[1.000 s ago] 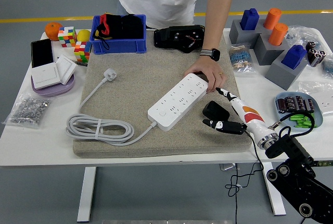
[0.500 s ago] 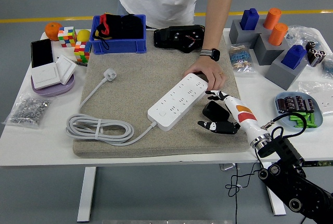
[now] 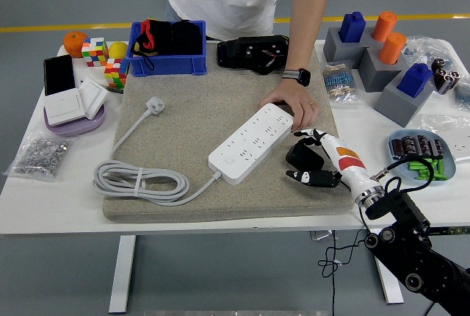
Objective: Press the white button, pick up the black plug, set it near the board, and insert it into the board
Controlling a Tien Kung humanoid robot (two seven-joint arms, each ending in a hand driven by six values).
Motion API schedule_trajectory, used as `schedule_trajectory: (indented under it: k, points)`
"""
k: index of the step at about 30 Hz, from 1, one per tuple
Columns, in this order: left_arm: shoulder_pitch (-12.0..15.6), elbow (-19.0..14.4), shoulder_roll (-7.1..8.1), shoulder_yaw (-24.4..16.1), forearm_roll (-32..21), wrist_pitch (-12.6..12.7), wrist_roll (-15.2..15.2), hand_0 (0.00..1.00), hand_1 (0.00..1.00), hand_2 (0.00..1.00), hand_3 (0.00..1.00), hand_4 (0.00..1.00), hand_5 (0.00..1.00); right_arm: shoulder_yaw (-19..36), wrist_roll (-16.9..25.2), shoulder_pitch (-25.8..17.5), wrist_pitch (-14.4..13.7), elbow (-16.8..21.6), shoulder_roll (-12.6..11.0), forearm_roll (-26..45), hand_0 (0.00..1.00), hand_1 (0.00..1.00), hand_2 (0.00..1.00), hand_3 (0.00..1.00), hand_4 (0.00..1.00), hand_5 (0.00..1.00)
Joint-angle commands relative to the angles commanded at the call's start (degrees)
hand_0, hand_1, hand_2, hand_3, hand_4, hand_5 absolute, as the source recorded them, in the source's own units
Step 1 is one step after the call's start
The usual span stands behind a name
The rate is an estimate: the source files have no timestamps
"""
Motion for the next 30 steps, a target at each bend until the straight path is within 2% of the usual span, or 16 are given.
schedule_trajectory:
  k: [9, 10, 15, 16, 21, 22, 27, 28, 30]
  points:
    - [-0.1, 0.0, -0.04, -0.1, 0.0, 0.0, 0.0, 0.685, 0.675, 0.658, 0.687, 0.57, 0.195, 0.9, -0.7, -0.6, 0.0, 0.6, -0.7, 0.1, 0.713, 0.686, 0.701, 0.767, 0.998, 0.248]
    - [-0.1, 0.0, -0.03, -0.1, 0.0, 0.1, 0.0, 0.684, 0.675, 0.658, 0.686, 0.569, 0.197, 1.0, -0.7, -0.7, 0.0, 0.6, -0.8, 0.2, 0.667, 0.669, 0.684, 0.758, 0.998, 0.25]
    - [-0.2, 0.0, 0.0, -0.3, 0.3, 0.0, 0.0, 0.684, 0.675, 0.658, 0.686, 0.569, 0.197, 0.9, -0.3, -0.7, -0.1, 0.7, -1.0, 0.6, 0.667, 0.669, 0.684, 0.758, 0.998, 0.25]
    - [-0.2, 0.0, -0.01, -0.2, 0.2, 0.0, 0.0, 0.684, 0.675, 0.658, 0.686, 0.568, 0.198, 0.9, -0.3, -0.7, -0.1, 0.6, -1.0, 0.7, 0.55, 0.63, 0.641, 0.72, 0.998, 0.25]
    - [-0.2, 0.0, -0.02, -0.2, 0.0, 0.1, -0.1, 0.684, 0.675, 0.658, 0.686, 0.568, 0.198, 0.8, 0.1, -0.7, -0.2, 0.5, -1.0, 0.9, 0.55, 0.63, 0.641, 0.72, 0.998, 0.25]
    - [-0.2, 0.0, -0.02, -0.2, -0.1, 0.1, -0.1, 0.684, 0.675, 0.658, 0.686, 0.566, 0.197, 0.7, 0.1, -0.6, -0.2, 0.4, -1.0, 0.8, 0.497, 0.58, 0.578, 0.64, 0.998, 0.247]
    - [-0.2, 0.0, -0.03, -0.2, 0.0, 0.1, -0.1, 0.684, 0.675, 0.658, 0.686, 0.566, 0.197, 0.6, -0.1, -0.6, 0.1, 0.0, -0.9, 0.8, 0.497, 0.58, 0.578, 0.64, 0.998, 0.247]
    - [-0.2, 0.0, -0.03, -0.2, 0.0, 0.1, -0.1, 0.685, 0.675, 0.658, 0.687, 0.567, 0.197, 0.5, -0.1, -0.6, 0.1, -0.1, -0.9, 0.8, 0.461, 0.559, 0.558, 0.62, 0.993, 0.239]
    - [-0.2, 0.0, -0.03, -0.2, 0.1, 0.1, -0.1, 0.685, 0.675, 0.658, 0.687, 0.567, 0.197, 0.4, -0.1, -0.5, 0.1, -0.1, -0.9, 0.8, 0.461, 0.559, 0.558, 0.62, 0.993, 0.239]
